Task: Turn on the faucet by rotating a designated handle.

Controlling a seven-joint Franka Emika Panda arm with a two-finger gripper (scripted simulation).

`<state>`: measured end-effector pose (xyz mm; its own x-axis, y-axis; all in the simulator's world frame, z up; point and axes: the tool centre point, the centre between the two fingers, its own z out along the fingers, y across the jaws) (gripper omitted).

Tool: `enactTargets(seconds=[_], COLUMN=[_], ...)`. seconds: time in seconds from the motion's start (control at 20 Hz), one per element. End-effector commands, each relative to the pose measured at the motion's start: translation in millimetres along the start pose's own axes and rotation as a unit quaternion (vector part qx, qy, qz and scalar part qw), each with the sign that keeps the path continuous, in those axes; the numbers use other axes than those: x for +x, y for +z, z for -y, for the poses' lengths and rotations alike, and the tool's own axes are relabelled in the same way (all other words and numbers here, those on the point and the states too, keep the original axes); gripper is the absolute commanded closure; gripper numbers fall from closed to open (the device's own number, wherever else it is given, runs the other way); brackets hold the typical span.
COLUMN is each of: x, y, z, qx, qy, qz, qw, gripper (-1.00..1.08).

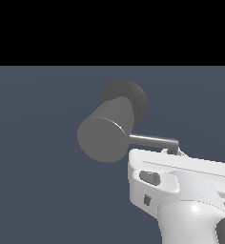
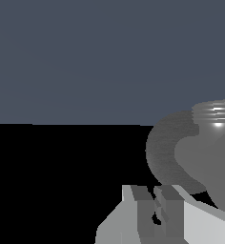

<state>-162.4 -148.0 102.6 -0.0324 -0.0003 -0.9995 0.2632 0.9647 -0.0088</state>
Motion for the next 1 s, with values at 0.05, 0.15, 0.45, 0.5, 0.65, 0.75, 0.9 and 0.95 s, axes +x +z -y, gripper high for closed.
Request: enactTargets(seconds=[0.05, 0.15, 0.45, 0.5, 0.65, 0.75, 0.9, 0.95], x=[-25.6, -31.1, -20.6, -24.3, -35.0, -42.1, -52.4, -55.8], y=[-0.4, -0.6, -0.9, -0.9, -1.0, -1.2, -1.4, -1.5], z=[-8.2, -7.6, 4.4, 3.0, -1.2, -3.8, -7.8, -9.1], qx=[-0.007, -0.007, 0.004, 0.004, 0.002, 0.001, 0.000, 0.000], qy=[0.002, 0.003, -0.003, -0.003, -0.002, -0.002, -0.001, -0.001], qz=[0.016, 0.016, -0.004, -0.003, 0.000, 0.001, 0.004, 0.005], qw=[0.9998, 0.9998, 1.0000, 1.0000, 1.0000, 1.0000, 1.0000, 1.0000], gripper=[1.08, 1.08, 1.08, 1.08, 1.08, 1.08, 1.08, 1.08])
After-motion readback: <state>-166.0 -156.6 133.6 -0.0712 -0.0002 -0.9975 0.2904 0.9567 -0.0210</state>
